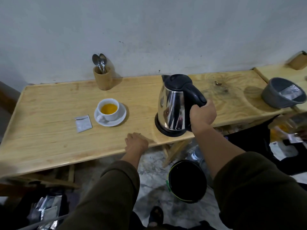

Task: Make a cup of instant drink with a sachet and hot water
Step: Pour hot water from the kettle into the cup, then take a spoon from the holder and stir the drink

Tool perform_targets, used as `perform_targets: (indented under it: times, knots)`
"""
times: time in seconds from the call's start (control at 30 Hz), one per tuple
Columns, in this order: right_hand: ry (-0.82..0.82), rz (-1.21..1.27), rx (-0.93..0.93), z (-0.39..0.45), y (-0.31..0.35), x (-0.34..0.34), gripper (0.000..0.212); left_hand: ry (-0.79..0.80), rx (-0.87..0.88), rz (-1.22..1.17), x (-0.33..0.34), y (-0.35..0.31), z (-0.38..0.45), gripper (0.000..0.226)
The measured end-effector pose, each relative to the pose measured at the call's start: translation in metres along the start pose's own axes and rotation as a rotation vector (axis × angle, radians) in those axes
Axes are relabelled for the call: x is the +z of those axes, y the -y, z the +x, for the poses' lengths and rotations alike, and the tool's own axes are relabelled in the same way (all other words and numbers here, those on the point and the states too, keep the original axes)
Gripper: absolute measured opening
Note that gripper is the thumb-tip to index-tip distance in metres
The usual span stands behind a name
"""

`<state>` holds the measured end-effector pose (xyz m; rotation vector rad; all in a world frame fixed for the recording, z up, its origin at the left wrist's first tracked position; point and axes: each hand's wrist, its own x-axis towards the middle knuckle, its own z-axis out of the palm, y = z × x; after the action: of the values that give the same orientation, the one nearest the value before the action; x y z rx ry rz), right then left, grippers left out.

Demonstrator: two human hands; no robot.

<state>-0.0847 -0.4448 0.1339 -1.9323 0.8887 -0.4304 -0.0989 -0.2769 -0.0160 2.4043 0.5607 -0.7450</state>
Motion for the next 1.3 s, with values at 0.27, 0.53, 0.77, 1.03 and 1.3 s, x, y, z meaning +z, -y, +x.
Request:
perform_targets:
  times: [0.27, 0.53, 0.77, 1.03, 1.3]
  knots:
    - [-0.020, 0.160, 0.107, -0.002, -0.025, 0.002, 0.020, 0.133, -0.022, 0.235, 0.008, -0.006, -0.003, 0.069]
    - [0.007, 0.158, 0.083, -0.002, -0.041, 0.004, 0.012, 0.096, 0.004, 0.189, 0.000, -0.008, -0.009, 0.059]
    - [0.090, 0.005, -0.005, -0.001, -0.039, -0.005, 0.026, 0.053, 0.058, 0.134, -0.002, -0.007, -0.010, 0.044]
    - [-0.024, -0.274, -0.435, -0.011, -0.017, 0.010, 0.043, -0.125, 0.007, -0.273, -0.028, 0.001, -0.014, 0.055]
    - [0.226, -0.235, -0.677, -0.044, 0.037, 0.070, 0.031, -0.563, 0.020, -0.604, -0.087, 0.029, -0.011, 0.049]
